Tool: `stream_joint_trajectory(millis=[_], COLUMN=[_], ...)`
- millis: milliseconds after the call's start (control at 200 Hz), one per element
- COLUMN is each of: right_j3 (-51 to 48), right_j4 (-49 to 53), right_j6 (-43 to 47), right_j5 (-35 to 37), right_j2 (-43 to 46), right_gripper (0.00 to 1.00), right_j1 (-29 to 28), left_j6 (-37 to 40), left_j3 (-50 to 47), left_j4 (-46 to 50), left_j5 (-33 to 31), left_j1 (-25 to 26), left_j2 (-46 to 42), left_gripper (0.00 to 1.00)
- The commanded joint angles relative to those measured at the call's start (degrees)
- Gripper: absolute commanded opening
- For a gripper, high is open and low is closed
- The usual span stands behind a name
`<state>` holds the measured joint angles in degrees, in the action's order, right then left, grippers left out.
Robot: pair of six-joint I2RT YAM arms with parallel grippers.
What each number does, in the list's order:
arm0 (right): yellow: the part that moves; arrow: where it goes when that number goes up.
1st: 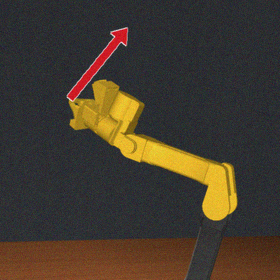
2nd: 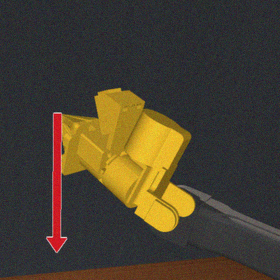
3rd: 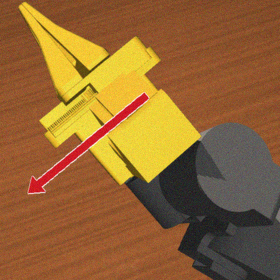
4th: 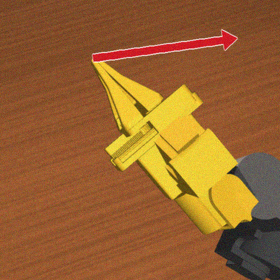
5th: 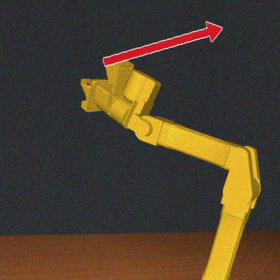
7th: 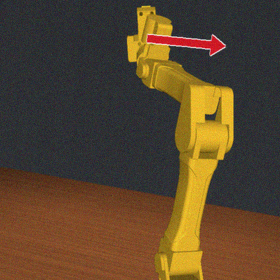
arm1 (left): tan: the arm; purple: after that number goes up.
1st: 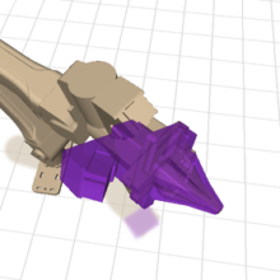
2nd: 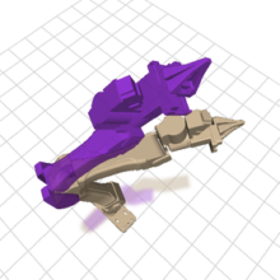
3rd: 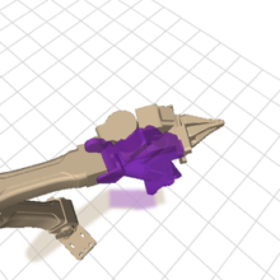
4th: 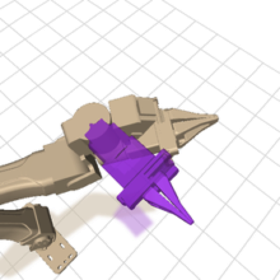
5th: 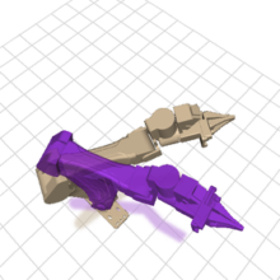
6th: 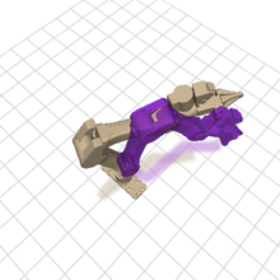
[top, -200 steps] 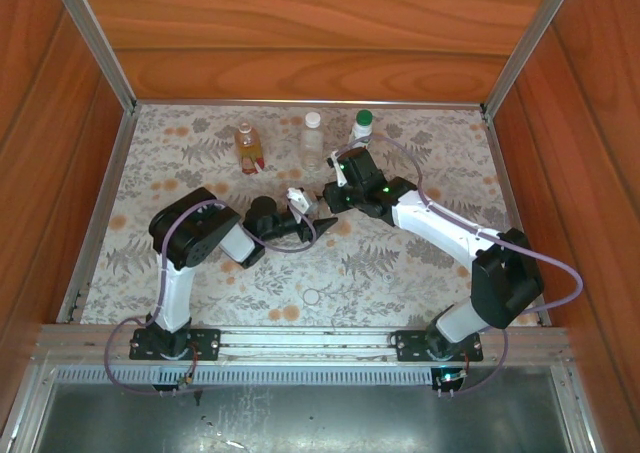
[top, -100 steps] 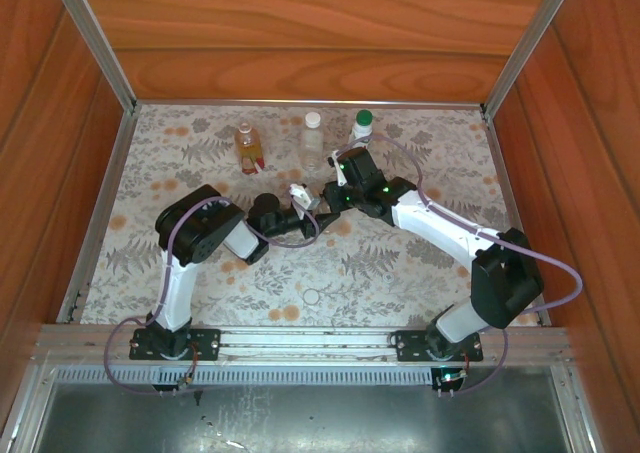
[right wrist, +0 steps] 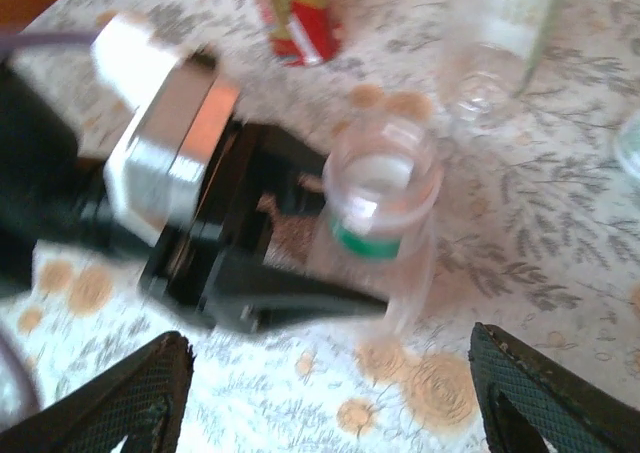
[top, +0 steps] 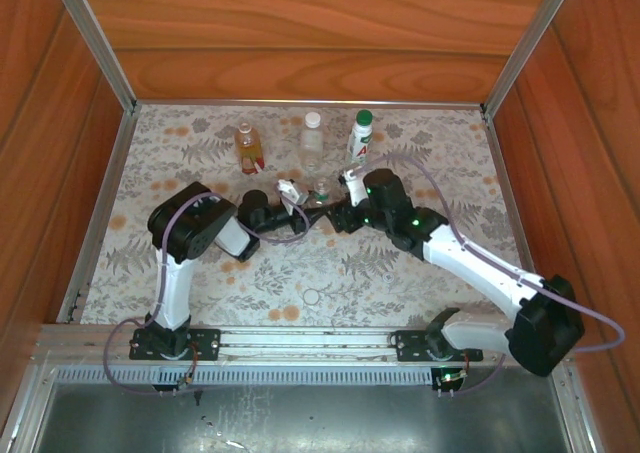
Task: Screw on the bottle caps
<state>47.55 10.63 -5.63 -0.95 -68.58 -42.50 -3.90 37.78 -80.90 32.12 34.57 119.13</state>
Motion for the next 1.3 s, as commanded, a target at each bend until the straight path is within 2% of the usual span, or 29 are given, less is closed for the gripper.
stream_joint_trajectory(millis=[0, 185, 325, 430, 540, 720, 1299], right_j3=[-5.0, -10.1, -10.7, -10.5, -9.9, -9.0, -8.0], right_j4=[0.9, 1.2, -0.7, -2.4, -2.8, -2.2, -1.7], right_j6=[7.7, 10.8, 11.9, 12.2, 12.3, 12.2, 11.8], right_j5=[-4.7, -4.8, -5.1, -3.2, -1.6, 0.3, 0.1], right_j2=[2.2, 1.0, -4.6, -9.4, -12.5, -16.0, -18.9], right_gripper=[0.78, 0.77, 0.78, 0.79, 0.76, 0.65, 0.47], right_j1=[-3.8, -13.6, -21.1, -24.5, -25.6, -25.8, -25.8], left_j6=[-0.1, -0.1, 0.7, 1.5, 2.0, 2.1, 2.1], left_j3=[-1.5, -4.1, -5.3, -6.5, -7.4, -7.9, -7.6], left_j4=[-0.3, -0.3, -0.3, -0.3, -0.3, -0.3, -0.3], left_j5=[3.6, 2.7, 1.8, 1.6, 1.4, 1.7, 2.2], left_j1=[-2.0, -3.3, -3.6, -3.8, -3.9, -4.0, -4.0], left_j2=[-1.8, -2.7, -3.1, -3.8, -4.2, -4.2, -3.7], left_gripper=[0.55, 0.55, 0.55, 0.55, 0.55, 0.55, 0.55])
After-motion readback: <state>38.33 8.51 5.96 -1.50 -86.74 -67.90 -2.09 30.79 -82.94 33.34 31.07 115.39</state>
